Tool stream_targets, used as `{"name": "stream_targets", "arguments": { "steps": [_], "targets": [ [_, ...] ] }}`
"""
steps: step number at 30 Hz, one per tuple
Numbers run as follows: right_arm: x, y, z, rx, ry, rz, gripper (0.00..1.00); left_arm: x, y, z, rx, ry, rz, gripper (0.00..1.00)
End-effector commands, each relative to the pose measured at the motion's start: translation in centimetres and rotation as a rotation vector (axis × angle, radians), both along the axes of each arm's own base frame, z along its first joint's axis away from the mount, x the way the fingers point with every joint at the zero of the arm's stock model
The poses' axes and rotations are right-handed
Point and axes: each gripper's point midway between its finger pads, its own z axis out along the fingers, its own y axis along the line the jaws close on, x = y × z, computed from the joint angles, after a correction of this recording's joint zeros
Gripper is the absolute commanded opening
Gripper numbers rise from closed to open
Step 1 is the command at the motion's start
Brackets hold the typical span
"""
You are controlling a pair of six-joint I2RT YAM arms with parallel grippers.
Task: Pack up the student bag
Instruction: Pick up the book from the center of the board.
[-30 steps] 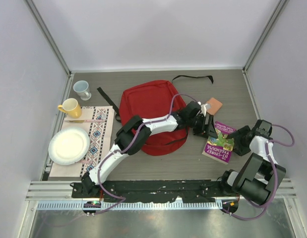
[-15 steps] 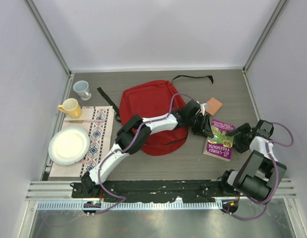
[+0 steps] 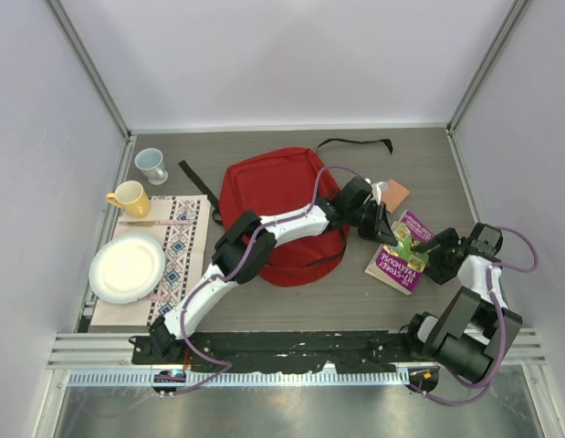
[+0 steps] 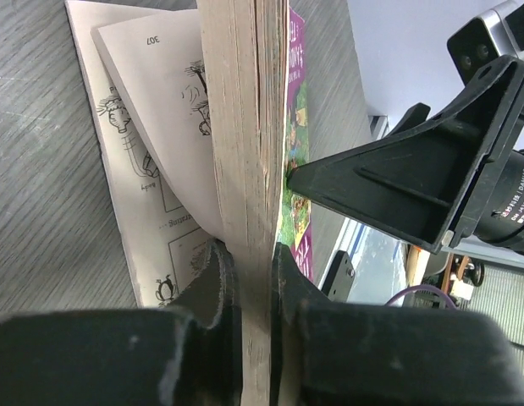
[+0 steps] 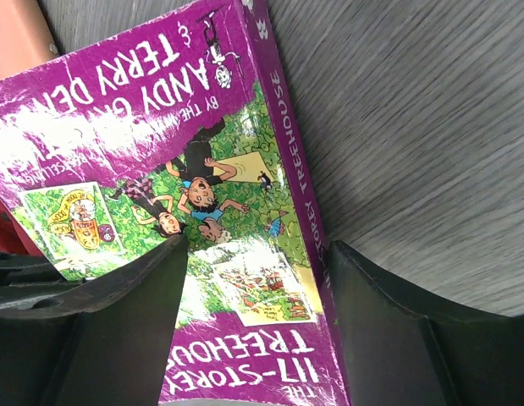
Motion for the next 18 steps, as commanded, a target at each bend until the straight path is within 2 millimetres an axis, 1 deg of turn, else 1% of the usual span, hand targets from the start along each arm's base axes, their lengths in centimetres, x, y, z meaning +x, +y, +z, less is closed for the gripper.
{"name": "stream_targets", "arguments": {
  "steps": [1, 3, 4, 5, 7, 8, 9, 11, 12, 13, 14, 15, 16, 18],
  "targets": [
    [1.2, 2.6, 2.2, 0.120, -0.081, 0.081, 0.72, -3.7, -1.8, 3.8, -0.097, -0.009, -0.107, 0.00],
    [1.6, 2.2, 2.7, 0.107, -0.085, 0.080, 0.72, -3.6, -1.7, 4.3, -0.100, -0.025, -0.109, 0.00],
    [1.6, 2.1, 2.9, 0.105, -0.078, 0.079, 0.75, -3.4, -1.5, 4.6, -0.099, -0.030, -0.108, 0.00],
    [2.1, 1.8, 3.7, 0.088, -0.098, 0.083, 0.76, -3.3, -1.3, 6.0, -0.115, -0.047, -0.108, 0.00],
    [2.3, 1.5, 4.4, 0.082, -0.102, 0.075, 0.79, -2.8, -0.7, 7.1, -0.125, -0.076, -0.106, 0.00],
    [2.5, 1.5, 4.7, 0.086, -0.114, 0.073, 0.79, -2.7, -0.3, 9.4, -0.153, -0.104, -0.103, 0.00],
    [2.7, 1.6, 4.9, 0.093, -0.125, 0.073, 0.79, -2.3, 0.0, 10.1, -0.159, -0.122, -0.092, 0.00],
    [2.9, 2.1, 5.1, 0.130, -0.145, 0.083, 0.80, -1.1, 1.2, 11.6, -0.172, -0.151, -0.063, 0.00],
    [2.8, 2.4, 4.8, 0.153, -0.143, 0.088, 0.80, -0.9, 1.9, 13.6, -0.199, -0.175, -0.054, 0.00],
    [3.1, 2.6, 5.2, 0.165, -0.167, 0.105, 0.79, -0.1, 2.6, 13.7, -0.200, -0.180, -0.035, 0.00],
    [3.2, 3.2, 5.7, 0.196, -0.191, 0.119, 0.80, 0.2, 3.1, 14.3, -0.207, -0.189, -0.028, 0.00],
    [3.3, 3.5, 6.1, 0.210, -0.211, 0.120, 0.80, 0.4, 3.7, 15.7, -0.224, -0.203, -0.018, 0.00],
    [3.4, 3.7, 6.9, 0.209, -0.249, 0.126, 0.81, 1.2, 4.3, 15.8, -0.232, -0.208, -0.003, 0.00],
    [3.7, 4.2, 7.9, 0.230, -0.305, 0.128, 0.82, 1.7, 5.3, 16.6, -0.242, -0.215, 0.010, 0.00]
  ]
}}
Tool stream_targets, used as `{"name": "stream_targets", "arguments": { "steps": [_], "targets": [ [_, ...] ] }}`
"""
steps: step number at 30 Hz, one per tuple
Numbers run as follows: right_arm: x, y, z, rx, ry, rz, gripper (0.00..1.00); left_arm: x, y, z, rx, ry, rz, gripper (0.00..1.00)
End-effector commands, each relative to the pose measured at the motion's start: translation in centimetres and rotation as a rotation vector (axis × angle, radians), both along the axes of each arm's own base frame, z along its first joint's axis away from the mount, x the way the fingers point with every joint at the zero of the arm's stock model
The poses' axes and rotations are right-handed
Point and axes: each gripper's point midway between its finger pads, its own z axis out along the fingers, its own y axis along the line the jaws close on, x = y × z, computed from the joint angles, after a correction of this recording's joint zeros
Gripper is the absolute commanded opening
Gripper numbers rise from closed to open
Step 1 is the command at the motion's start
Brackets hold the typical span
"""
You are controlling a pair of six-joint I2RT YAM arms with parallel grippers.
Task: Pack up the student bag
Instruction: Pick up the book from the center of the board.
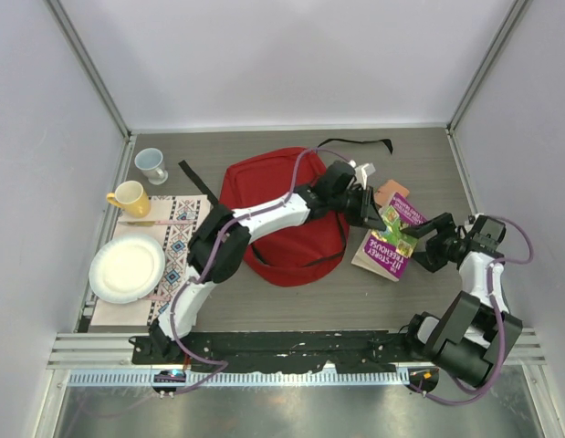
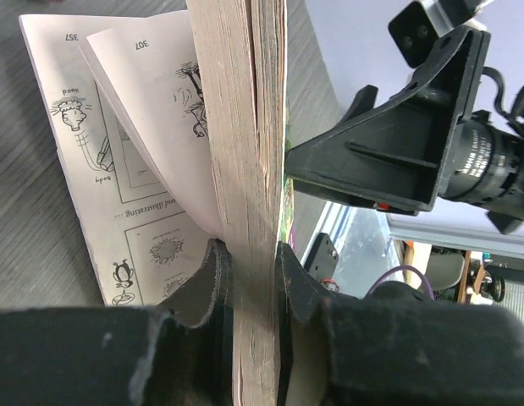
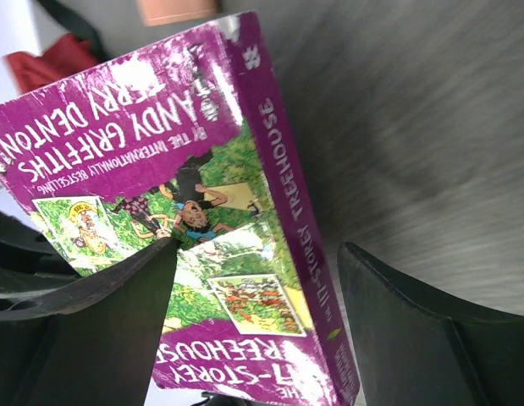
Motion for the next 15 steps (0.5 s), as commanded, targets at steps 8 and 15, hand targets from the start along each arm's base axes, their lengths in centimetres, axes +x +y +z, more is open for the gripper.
{"name": "stream_targets", "arguments": {
  "steps": [8, 15],
  "targets": [
    [2.3, 2.0, 7.8, 0.028, -0.293, 0.076, 0.87, 0.8, 2.9, 14.5, -0.341, -0.142, -0.038, 0.00],
    [3.3, 5.0, 11.3, 0.017, -0.412, 0.197, 0.87, 0.2, 3.2, 17.3, -0.458, -0.137, -0.059, 0.00]
  ]
}}
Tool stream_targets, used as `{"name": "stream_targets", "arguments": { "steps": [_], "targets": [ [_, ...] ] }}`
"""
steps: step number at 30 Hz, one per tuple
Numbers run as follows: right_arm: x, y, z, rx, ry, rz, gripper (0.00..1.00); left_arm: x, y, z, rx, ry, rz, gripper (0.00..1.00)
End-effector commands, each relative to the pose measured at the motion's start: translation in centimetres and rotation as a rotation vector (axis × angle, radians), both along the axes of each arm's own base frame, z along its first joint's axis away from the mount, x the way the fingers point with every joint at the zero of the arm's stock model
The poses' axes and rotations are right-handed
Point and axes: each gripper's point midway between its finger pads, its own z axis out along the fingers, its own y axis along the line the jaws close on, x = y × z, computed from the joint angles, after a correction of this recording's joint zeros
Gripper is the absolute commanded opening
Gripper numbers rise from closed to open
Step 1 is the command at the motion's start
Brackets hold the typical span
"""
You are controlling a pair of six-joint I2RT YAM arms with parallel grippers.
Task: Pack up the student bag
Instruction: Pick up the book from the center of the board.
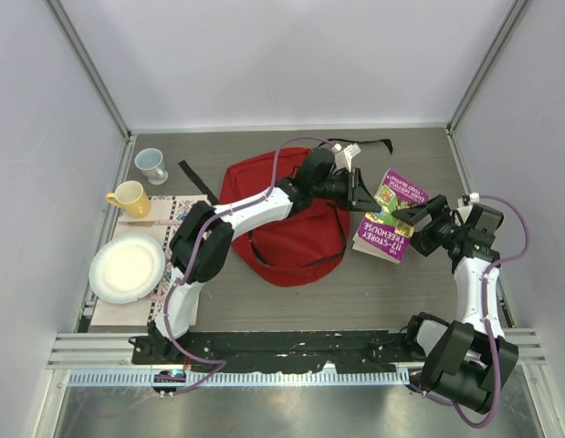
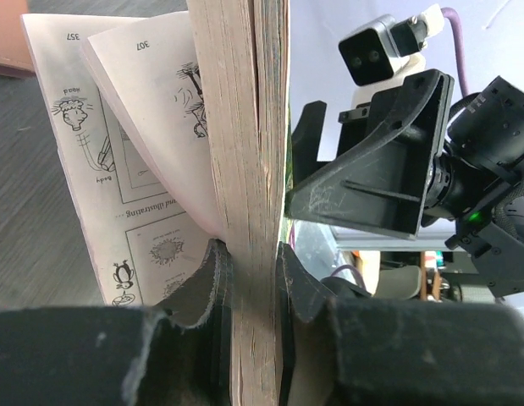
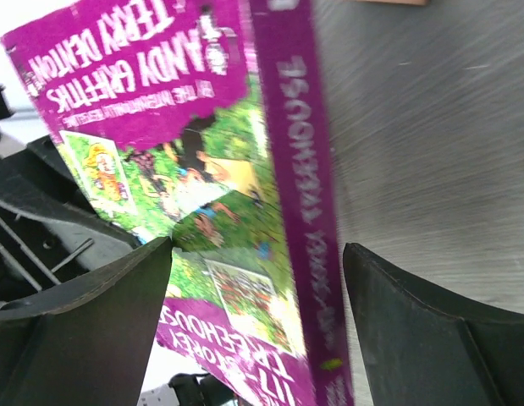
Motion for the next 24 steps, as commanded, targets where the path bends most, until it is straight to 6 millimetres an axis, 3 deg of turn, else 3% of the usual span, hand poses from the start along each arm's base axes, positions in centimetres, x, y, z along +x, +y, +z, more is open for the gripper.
{"name": "stream_targets", "arguments": {
  "steps": [1, 5, 8, 9, 11, 12, 13, 14, 15, 16, 17, 18, 19, 20, 24],
  "targets": [
    [1.2, 1.7, 4.4, -0.010, -0.146, 0.078, 0.87, -2.1, 0.2, 10.6, -0.284, -0.117, -0.087, 0.00],
    [1.5, 2.8, 4.9, 0.025, -0.183, 0.122, 0.86, -2.6, 0.6, 12.2, -0.360, -0.114, -0.114, 0.00],
    [1.7, 3.4, 5.6, 0.025, -0.208, 0.146, 0.69, -2.9, 1.0, 12.6, -0.380, -0.105, -0.117, 0.00],
    [1.7, 3.5, 5.9, 0.022, -0.215, 0.148, 0.50, -2.9, 1.2, 12.6, -0.378, -0.107, -0.116, 0.00],
    [1.8, 3.4, 6.6, 0.010, -0.232, 0.149, 0.36, -2.6, 1.6, 11.8, -0.356, -0.098, -0.097, 0.01],
    [1.8, 3.4, 6.7, 0.012, -0.230, 0.150, 0.24, -2.5, 2.0, 12.1, -0.355, -0.105, -0.087, 0.06],
    [1.9, 3.5, 7.2, 0.010, -0.240, 0.154, 0.19, -2.1, 2.3, 11.9, -0.344, -0.118, -0.064, 0.32],
    [2.0, 3.5, 7.3, 0.014, -0.242, 0.155, 0.11, -1.7, 2.8, 11.0, -0.317, -0.109, -0.042, 0.46],
    [2.0, 3.5, 7.6, 0.021, -0.244, 0.154, 0.07, -1.7, 3.4, 11.4, -0.313, -0.122, -0.027, 0.62],
    [2.0, 3.6, 7.9, 0.024, -0.254, 0.156, 0.03, -1.5, 3.9, 11.4, -0.302, -0.155, -0.014, 0.69],
    [2.0, 3.7, 8.2, 0.034, -0.262, 0.160, 0.01, -0.9, 4.5, 10.2, -0.263, -0.140, 0.025, 0.76],
    [2.0, 3.9, 8.9, 0.050, -0.283, 0.172, 0.01, -0.6, 5.0, 10.1, -0.250, -0.151, 0.042, 0.96],
    [2.0, 4.1, 9.4, 0.064, -0.298, 0.182, 0.01, -0.6, 5.7, 10.9, -0.251, -0.170, 0.060, 1.00],
    [2.0, 4.3, 9.9, 0.077, -0.311, 0.189, 0.01, 0.0, 6.5, 10.2, -0.229, -0.170, 0.089, 1.00],
    [1.9, 5.4, 13.5, 0.129, -0.455, 0.244, 0.01, 0.7, 8.1, 10.7, -0.235, -0.186, 0.132, 0.99]
  ]
}}
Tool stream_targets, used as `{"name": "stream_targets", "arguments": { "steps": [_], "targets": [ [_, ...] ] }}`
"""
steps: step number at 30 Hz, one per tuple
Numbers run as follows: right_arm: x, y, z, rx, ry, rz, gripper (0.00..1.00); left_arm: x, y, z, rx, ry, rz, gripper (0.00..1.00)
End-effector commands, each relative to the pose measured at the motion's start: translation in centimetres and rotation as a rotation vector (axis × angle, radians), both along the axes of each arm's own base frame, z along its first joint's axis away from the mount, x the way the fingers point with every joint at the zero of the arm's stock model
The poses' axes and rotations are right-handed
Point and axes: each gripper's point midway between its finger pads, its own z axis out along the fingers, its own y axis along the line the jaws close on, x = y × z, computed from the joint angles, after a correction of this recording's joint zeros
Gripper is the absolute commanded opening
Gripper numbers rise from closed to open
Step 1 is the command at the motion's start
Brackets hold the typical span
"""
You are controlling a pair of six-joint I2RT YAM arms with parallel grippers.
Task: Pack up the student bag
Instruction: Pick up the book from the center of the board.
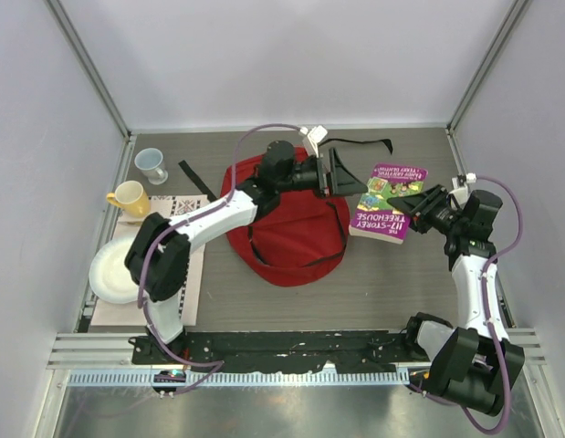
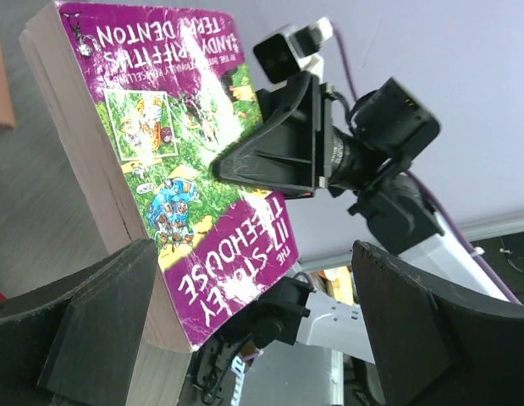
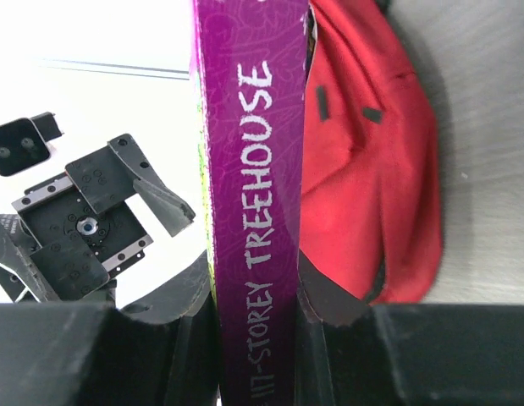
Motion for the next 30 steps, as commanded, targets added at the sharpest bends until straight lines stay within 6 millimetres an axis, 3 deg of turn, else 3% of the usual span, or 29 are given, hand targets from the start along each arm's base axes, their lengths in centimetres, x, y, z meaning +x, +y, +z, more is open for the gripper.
{"name": "stream_targets", "arguments": {
  "steps": [1, 5, 12, 21, 28, 30],
  "targets": [
    [0.1, 1.9, 7.6, 0.074, -0.266, 0.098, 0.01, 0.8, 1.9, 3.5, -0.059, -0.117, 0.049, 1.00],
    [-0.4, 3.8, 10.4, 0.098, -0.361, 0.169, 0.01, 0.9, 1.4, 4.4, -0.108, -0.119, 0.032, 1.00],
    [-1.8, 6.6, 13.1, 0.136, -0.456, 0.288, 0.01, 1.4, 0.9, 5.4, -0.155, -0.116, 0.023, 1.00],
    [-3.2, 8.8, 13.3, 0.181, -0.476, 0.416, 0.01, 2.1, 2.0, 6.2, -0.247, -0.113, 0.018, 1.00],
    [-3.0, 9.0, 12.8, 0.161, -0.476, 0.428, 0.01, 2.3, 3.1, 6.4, -0.299, -0.107, 0.017, 1.00],
    [-2.5, 8.9, 11.9, 0.158, -0.440, 0.421, 0.01, 2.0, 3.2, 6.8, -0.310, -0.119, 0.008, 0.94]
  ]
}}
